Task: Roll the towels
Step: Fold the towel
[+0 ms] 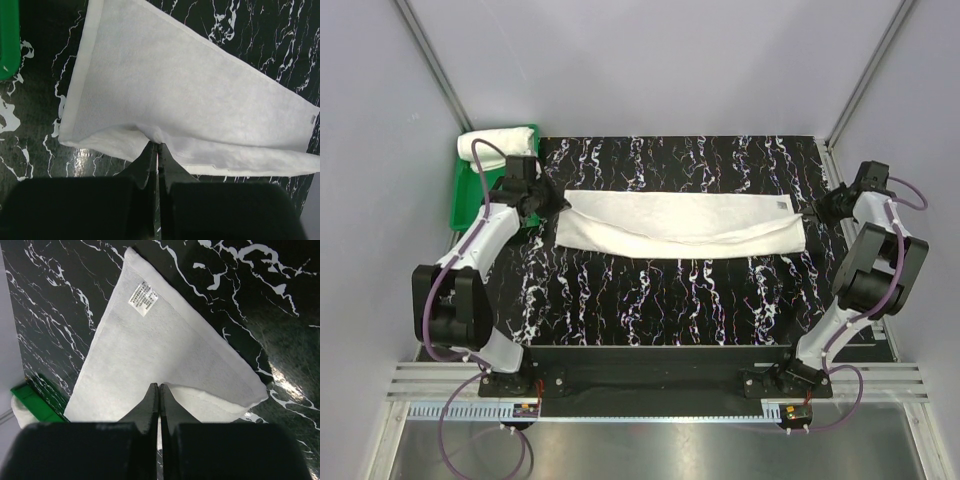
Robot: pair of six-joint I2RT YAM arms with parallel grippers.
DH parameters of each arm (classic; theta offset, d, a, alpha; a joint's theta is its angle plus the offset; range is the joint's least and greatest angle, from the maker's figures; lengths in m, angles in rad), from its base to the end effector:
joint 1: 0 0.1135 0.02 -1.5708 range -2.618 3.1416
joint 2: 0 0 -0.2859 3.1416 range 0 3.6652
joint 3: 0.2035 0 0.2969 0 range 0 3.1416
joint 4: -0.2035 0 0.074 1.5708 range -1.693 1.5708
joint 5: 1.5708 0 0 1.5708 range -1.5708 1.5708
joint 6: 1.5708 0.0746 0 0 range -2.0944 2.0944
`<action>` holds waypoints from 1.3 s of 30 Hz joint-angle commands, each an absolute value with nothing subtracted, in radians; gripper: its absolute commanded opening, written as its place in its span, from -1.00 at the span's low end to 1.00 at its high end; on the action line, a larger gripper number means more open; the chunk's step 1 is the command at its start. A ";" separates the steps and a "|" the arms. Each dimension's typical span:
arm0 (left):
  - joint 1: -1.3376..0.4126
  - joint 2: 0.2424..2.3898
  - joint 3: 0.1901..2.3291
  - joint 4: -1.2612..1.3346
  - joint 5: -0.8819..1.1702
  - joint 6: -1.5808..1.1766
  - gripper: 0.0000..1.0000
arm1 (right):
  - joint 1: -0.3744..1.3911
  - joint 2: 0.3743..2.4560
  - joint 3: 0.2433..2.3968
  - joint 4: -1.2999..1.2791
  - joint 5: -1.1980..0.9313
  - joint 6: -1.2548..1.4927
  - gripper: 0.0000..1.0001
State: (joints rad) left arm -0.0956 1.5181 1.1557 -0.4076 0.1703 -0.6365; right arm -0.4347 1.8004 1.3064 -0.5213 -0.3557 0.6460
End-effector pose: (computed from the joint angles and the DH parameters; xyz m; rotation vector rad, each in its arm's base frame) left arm 0.4010 -0.0512 0.2493 -0.5564 2.3306 -0.5536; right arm 0.4149 -0.1640 0.1846 1.2122 2.2773 0.5380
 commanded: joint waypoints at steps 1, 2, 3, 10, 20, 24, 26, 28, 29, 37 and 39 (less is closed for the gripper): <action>-0.083 1.555 1.233 -0.354 0.140 -0.640 -1.00 | -0.430 1.838 1.394 -0.522 -0.328 0.667 -1.00; -0.075 1.563 1.249 -0.356 0.138 -0.638 -1.00 | -0.428 1.847 1.405 -0.525 -0.327 0.666 -1.00; -0.071 1.572 1.255 -0.357 0.138 -0.635 -1.00 | -0.428 1.868 1.431 -0.529 -0.325 0.666 -1.00; -0.038 1.669 1.321 -0.371 0.146 -0.621 -1.00 | -0.411 1.954 1.516 -0.551 -0.321 0.669 -1.00; -0.026 1.798 1.419 -0.385 0.152 -0.600 -1.00 | -0.384 2.048 1.595 -0.558 -0.310 0.672 -1.00; -0.021 1.844 1.433 -0.384 0.156 -0.600 -1.00 | -0.376 2.071 1.620 -0.564 -0.302 0.675 -1.00; -0.018 1.858 1.443 -0.387 0.156 -0.598 -1.00 | -0.376 2.085 1.635 -0.564 -0.302 0.675 -1.00; -0.015 1.876 1.454 -0.388 0.153 -0.597 -1.00 | -0.376 2.095 1.644 -0.569 -0.301 0.678 -1.00; -0.014 1.882 1.459 -0.388 0.153 -0.597 -1.00 | -0.376 2.106 1.654 -0.571 -0.299 0.680 -1.00; -0.002 1.999 1.563 -0.420 0.149 -0.594 -1.00 | -0.373 2.178 1.723 -0.572 -0.307 0.692 -0.62; -0.003 2.040 1.603 -0.433 0.150 -0.594 -1.00 | -0.368 2.206 1.752 -0.571 -0.314 0.692 -0.27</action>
State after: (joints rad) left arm -0.0151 1.9938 1.5196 -0.4290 0.1638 -0.6132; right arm -0.3779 2.1784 1.6871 -0.5755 -0.3233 0.6903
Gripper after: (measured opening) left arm 0.012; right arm 0.282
